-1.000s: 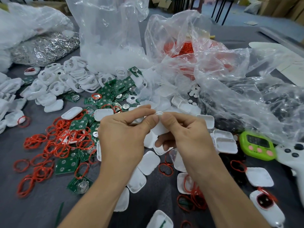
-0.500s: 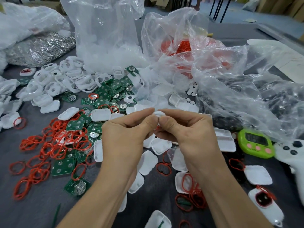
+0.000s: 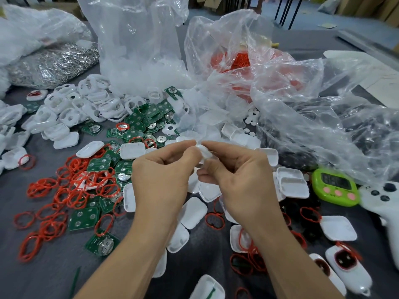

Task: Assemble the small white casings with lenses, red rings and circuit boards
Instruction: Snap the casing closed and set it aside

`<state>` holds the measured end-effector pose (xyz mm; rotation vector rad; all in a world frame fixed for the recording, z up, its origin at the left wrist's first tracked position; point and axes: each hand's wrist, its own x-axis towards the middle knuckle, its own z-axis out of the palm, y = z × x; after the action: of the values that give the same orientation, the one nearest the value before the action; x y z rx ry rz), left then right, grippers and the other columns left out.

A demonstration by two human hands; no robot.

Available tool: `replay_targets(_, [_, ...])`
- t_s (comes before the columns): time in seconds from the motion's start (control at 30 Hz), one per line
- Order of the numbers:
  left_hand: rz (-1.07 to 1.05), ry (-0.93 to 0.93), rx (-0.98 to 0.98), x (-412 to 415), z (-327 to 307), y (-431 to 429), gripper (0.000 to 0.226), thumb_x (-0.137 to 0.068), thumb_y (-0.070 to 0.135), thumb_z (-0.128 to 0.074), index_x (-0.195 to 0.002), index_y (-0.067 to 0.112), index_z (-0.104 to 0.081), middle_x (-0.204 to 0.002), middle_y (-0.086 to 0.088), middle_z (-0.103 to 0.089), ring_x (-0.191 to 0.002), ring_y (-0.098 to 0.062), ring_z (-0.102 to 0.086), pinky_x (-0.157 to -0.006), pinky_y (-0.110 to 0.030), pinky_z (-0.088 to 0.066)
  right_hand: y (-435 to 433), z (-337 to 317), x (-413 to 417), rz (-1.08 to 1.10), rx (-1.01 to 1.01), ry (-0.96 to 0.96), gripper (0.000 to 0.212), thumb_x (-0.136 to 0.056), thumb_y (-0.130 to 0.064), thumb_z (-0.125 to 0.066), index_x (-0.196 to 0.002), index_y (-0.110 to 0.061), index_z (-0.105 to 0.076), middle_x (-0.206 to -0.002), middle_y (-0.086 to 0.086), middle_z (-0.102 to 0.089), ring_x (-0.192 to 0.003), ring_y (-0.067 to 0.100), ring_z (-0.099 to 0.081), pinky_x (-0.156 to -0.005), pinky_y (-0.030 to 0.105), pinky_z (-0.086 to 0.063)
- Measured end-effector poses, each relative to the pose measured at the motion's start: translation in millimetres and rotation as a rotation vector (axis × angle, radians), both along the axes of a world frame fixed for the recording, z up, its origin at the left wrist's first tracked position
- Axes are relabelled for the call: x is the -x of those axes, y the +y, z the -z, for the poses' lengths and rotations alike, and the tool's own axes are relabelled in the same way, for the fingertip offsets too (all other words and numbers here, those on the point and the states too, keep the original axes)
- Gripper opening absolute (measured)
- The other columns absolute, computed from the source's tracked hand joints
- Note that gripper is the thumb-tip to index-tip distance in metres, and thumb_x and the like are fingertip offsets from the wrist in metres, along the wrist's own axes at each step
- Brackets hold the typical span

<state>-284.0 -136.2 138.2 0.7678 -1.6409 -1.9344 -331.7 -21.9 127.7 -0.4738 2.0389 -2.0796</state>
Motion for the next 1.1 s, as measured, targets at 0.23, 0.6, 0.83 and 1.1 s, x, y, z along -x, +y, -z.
replay_targets(0.23, [0.092, 0.082, -0.207, 0, -3, -2, 0.024, -0.083, -0.003, -0.074, -0.091, 0.016, -0.084, -0.082, -0.013, -0.077, -0.073, -0.017, -0.071, -0.068, -0.024, -0.061, 1, -2, 0, 0.024, 0.072, -0.068, 0.038, -0.089, -0.007, -0.080, -0.122, -0.023, -0.072, -0.096, 0.001, -0.081, -0.087, 0.019, -0.079, -0.076, 0.030, -0.064])
replay_targets(0.6, [0.258, 0.225, 0.034, 2, 3, -10, 0.035, -0.079, -0.011, -0.074, -0.103, 0.014, -0.081, -0.079, -0.014, -0.076, -0.073, -0.016, -0.067, -0.074, -0.023, -0.056, 12, -13, 10, -0.102, 0.112, -0.278, 0.032, -0.090, 0.002, -0.074, -0.119, -0.011, -0.068, -0.109, 0.008, -0.078, -0.081, 0.024, -0.078, -0.067, 0.028, -0.062])
replay_targets(0.83, [0.333, 0.204, 0.155, 0, 2, -12, 0.035, -0.078, -0.016, -0.074, -0.101, 0.011, -0.078, -0.069, 0.007, -0.075, -0.065, -0.004, -0.068, -0.066, -0.016, -0.055, 21, -11, 17, -0.256, -0.041, -0.217, 0.023, -0.091, 0.001, -0.073, -0.104, -0.015, -0.062, -0.107, 0.008, -0.071, -0.094, 0.023, -0.069, -0.086, 0.045, -0.063])
replay_targets(1.1, [0.341, 0.197, 0.223, -2, -1, -13, 0.036, -0.074, -0.012, -0.079, -0.092, 0.019, -0.081, -0.075, 0.002, -0.079, -0.071, -0.007, -0.073, -0.071, -0.020, -0.059, 27, -9, 21, -0.330, -0.058, -0.126, 0.023, -0.089, 0.000, -0.072, -0.100, -0.015, -0.060, -0.104, 0.017, -0.066, -0.089, 0.016, -0.066, -0.074, 0.023, -0.052])
